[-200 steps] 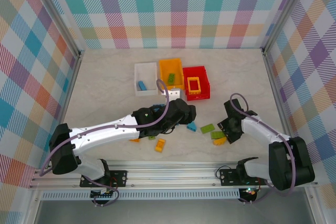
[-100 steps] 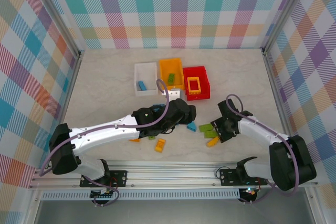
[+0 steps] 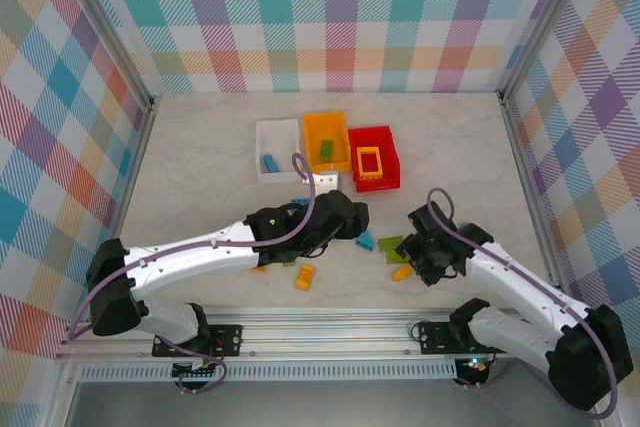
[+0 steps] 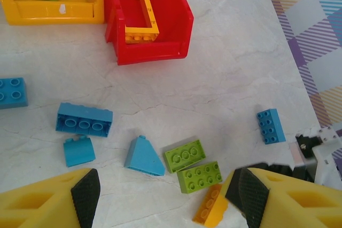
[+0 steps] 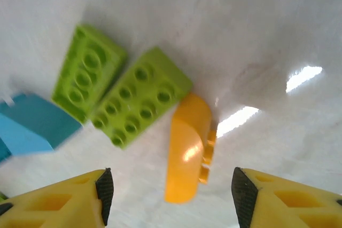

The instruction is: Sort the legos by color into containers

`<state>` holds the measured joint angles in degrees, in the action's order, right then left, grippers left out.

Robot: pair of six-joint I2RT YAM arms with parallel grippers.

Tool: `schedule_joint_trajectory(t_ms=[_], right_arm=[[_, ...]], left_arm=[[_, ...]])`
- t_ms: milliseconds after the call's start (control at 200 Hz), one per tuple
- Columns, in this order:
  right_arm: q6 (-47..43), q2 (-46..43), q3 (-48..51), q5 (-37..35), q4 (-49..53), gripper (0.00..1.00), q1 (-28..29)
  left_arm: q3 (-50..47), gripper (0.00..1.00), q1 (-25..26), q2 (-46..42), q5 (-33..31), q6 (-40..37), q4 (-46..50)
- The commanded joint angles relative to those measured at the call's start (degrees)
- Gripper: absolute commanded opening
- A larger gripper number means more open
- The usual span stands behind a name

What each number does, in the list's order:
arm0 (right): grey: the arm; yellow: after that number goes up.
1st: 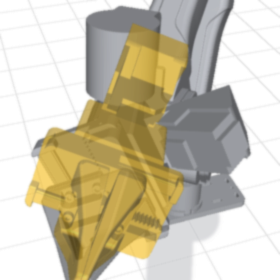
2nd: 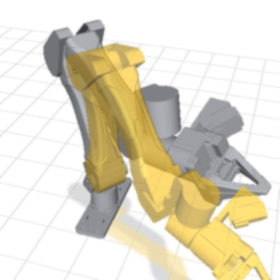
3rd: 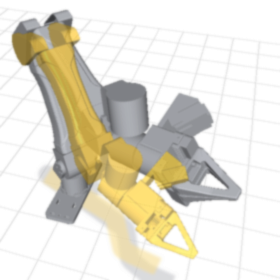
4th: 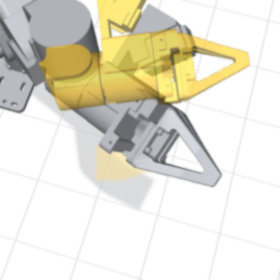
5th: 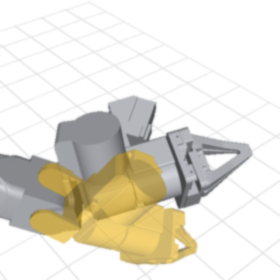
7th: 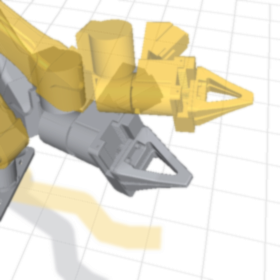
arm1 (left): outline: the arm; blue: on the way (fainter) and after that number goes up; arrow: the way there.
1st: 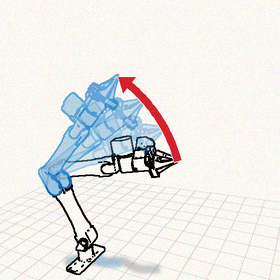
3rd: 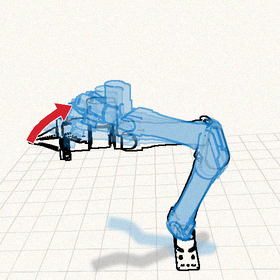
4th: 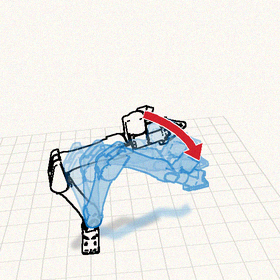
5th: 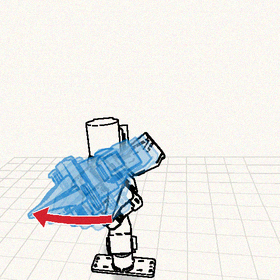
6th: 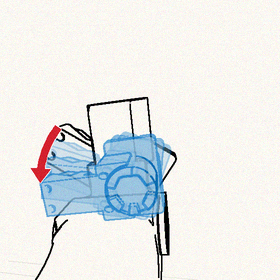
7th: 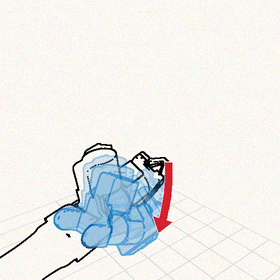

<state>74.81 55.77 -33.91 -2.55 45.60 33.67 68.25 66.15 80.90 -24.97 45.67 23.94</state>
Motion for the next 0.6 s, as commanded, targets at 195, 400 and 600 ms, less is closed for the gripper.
schedule_joint_trajectory(t_ms=[195,400,600], right_arm=[[-2.1,5.8,1.1,-0.4,-1.6,0.57,5.4],[-3.4,11.7,1.3,-1.4,-5.4,0.50,5.4],[-5.0,13.0,0.2,-4.7,-4.5,0.29,5.3]], left_arm=[[-1.6,0.71,0.1,-2.3,-0.6,1.4,1.0],[-1.3,0.71,0.1,-2.5,-0.8,1.2,1.6],[-1.7,0.72,0.1,-3.2,-0.7,1.1,1.5]])
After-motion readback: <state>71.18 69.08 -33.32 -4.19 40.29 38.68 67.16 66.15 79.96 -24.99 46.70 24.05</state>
